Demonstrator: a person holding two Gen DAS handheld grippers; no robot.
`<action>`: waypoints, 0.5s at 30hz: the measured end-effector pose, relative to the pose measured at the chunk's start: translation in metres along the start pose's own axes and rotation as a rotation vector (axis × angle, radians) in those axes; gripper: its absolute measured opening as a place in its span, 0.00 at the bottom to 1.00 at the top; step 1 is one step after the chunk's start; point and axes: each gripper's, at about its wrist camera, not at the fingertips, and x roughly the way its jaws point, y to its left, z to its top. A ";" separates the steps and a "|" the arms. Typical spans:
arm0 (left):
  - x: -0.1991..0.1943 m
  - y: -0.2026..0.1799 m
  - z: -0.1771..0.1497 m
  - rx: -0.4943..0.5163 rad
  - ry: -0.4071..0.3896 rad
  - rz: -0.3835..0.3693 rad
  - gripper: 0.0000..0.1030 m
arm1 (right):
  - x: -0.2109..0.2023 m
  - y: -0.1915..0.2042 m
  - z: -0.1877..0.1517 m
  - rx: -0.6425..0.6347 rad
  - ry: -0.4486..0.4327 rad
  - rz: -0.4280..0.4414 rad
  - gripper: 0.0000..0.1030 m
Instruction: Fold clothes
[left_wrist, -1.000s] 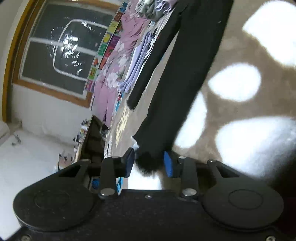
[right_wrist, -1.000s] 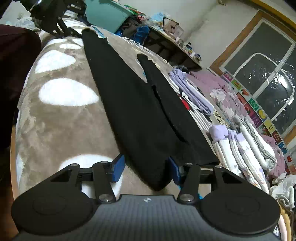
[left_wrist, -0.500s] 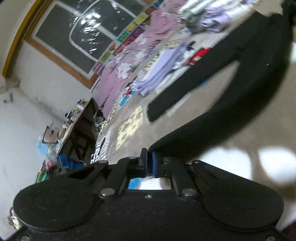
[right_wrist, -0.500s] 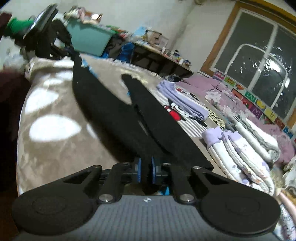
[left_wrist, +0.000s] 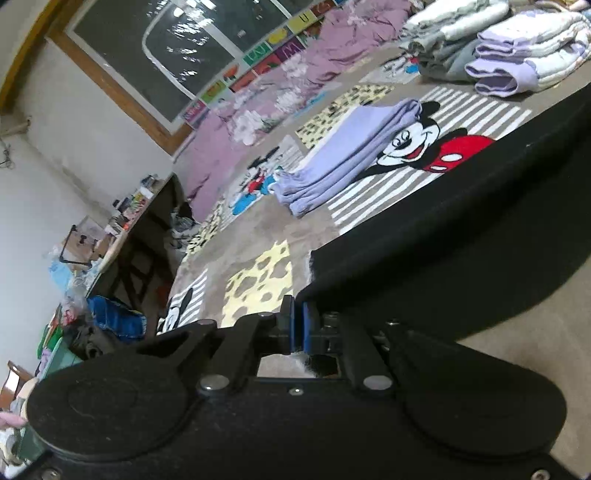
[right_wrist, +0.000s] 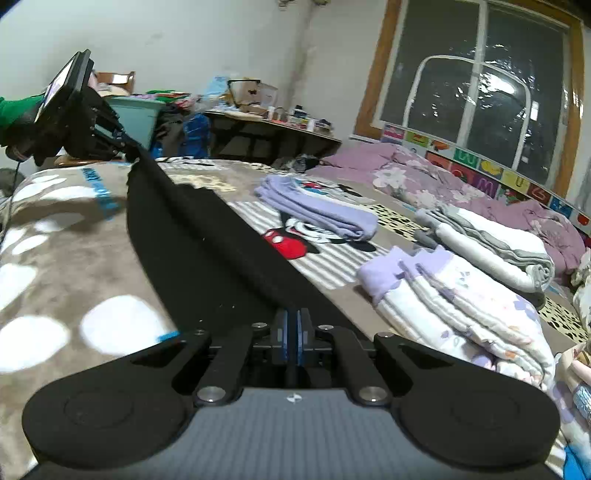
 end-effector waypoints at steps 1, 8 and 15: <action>0.004 -0.001 0.003 0.010 0.006 -0.005 0.03 | 0.004 -0.005 0.001 0.007 -0.001 -0.003 0.05; 0.033 0.000 0.027 0.048 0.033 -0.038 0.03 | 0.026 -0.032 0.004 0.055 0.001 -0.017 0.05; 0.061 0.001 0.046 0.063 0.059 -0.072 0.03 | 0.041 -0.050 0.001 0.105 0.016 -0.021 0.05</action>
